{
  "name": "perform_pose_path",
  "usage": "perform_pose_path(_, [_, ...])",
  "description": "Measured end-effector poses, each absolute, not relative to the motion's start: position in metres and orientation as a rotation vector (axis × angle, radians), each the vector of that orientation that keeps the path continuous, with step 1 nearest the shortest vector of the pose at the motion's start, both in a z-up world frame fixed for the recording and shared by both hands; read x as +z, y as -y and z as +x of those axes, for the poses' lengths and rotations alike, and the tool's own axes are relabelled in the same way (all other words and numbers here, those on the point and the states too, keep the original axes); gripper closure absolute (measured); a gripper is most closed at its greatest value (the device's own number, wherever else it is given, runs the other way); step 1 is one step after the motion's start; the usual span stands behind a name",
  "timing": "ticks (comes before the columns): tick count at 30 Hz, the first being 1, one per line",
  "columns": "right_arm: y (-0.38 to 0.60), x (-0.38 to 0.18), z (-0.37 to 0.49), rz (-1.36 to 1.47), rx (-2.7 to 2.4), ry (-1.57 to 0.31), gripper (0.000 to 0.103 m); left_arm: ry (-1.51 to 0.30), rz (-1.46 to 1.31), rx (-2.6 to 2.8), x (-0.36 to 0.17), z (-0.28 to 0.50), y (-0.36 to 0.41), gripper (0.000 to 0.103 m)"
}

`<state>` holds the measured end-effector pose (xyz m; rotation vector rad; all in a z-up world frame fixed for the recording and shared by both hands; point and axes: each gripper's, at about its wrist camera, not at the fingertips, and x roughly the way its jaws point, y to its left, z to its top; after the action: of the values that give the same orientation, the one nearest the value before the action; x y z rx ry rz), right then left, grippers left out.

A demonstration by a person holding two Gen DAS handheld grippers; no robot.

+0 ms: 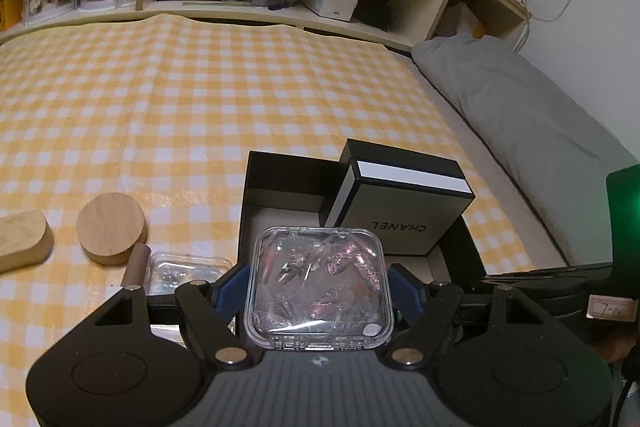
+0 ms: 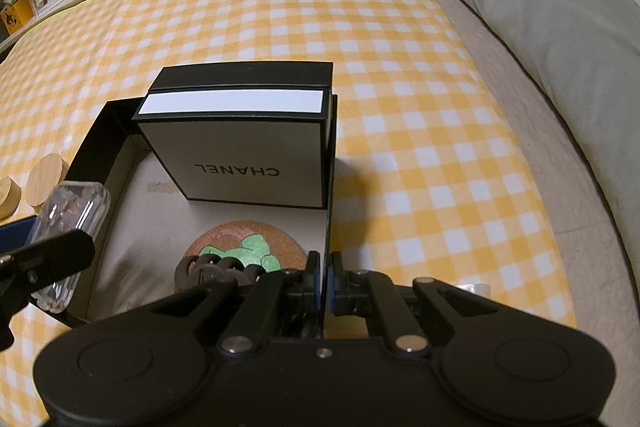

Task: Organize rigid objects
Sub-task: 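Lower the pink trinket case into the black box and open the left tool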

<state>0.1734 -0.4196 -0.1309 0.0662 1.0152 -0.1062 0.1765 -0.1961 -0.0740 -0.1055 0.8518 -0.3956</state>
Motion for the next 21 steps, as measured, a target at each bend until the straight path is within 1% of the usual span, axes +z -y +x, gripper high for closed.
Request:
perform_pose_path(7, [0.4195, -0.1309, 0.1736, 0.066, -0.107, -1.015, 0.099, -0.837, -0.106, -0.394, -0.0748, 0.1760, 0.1956, 0.027])
perform_pose_path(11, [0.4193, -0.1311, 0.1736, 0.066, -0.107, -1.014, 0.099, -0.854, -0.101, -0.380, -0.0745, 0.1771, 0.1945, 0.021])
perform_pose_path(21, [0.4184, -0.1319, 0.1730, 0.058, -0.108, -1.019, 0.098, -0.888, -0.063, -0.380, -0.0744, 0.1767, 0.1967, 0.020])
